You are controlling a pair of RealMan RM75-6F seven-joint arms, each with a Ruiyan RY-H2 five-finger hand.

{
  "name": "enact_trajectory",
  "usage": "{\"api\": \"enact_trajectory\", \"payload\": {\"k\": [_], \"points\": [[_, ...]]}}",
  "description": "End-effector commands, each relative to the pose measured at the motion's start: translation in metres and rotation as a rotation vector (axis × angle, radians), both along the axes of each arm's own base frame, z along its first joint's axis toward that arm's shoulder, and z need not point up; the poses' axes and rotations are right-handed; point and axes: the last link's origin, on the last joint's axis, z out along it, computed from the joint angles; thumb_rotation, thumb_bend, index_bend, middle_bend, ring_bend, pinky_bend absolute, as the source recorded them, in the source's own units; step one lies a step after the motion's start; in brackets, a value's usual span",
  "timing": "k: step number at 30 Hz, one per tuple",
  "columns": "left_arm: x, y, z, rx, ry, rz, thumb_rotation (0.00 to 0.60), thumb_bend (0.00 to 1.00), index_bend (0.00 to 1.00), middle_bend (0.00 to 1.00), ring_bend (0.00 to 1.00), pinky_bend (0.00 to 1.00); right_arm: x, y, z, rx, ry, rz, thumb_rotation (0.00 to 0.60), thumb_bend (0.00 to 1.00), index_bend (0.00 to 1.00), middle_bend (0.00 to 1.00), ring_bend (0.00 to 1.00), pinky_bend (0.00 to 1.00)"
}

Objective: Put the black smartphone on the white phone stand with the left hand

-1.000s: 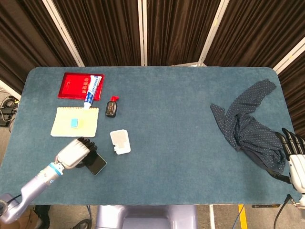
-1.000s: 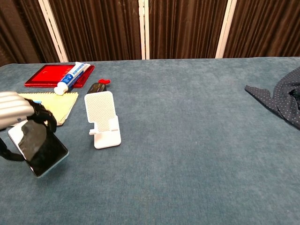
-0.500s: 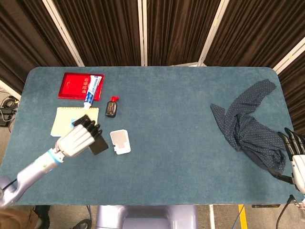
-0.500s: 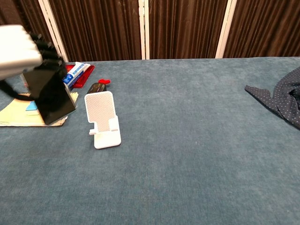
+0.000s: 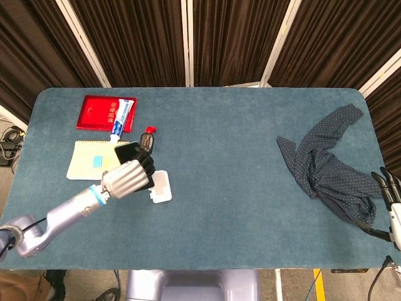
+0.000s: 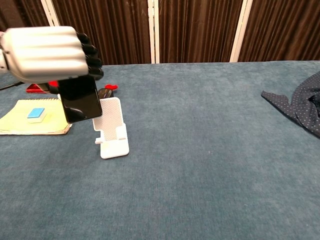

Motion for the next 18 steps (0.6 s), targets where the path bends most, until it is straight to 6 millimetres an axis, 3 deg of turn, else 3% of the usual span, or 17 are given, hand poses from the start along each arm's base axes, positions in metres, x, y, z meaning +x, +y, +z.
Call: {"api": "enact_trajectory", "payload": {"k": [1,18], "points": [[0.009,0.001,-0.013,-0.009,0.005,0.006,0.6,0.0,0.53,0.43,0.41,0.34,0.0,0.0,0.001,-0.001,-0.002,0.0,0.6,0.0,0.0,0.0,0.0,0.0],[0.031,-0.001,-0.047,-0.033,0.07,-0.047,0.6,0.0,0.53,0.43,0.41,0.34,-0.004,-0.001,0.005,-0.007,-0.022,-0.006,0.6,0.0,0.0,0.0,0.0,0.0]]}}
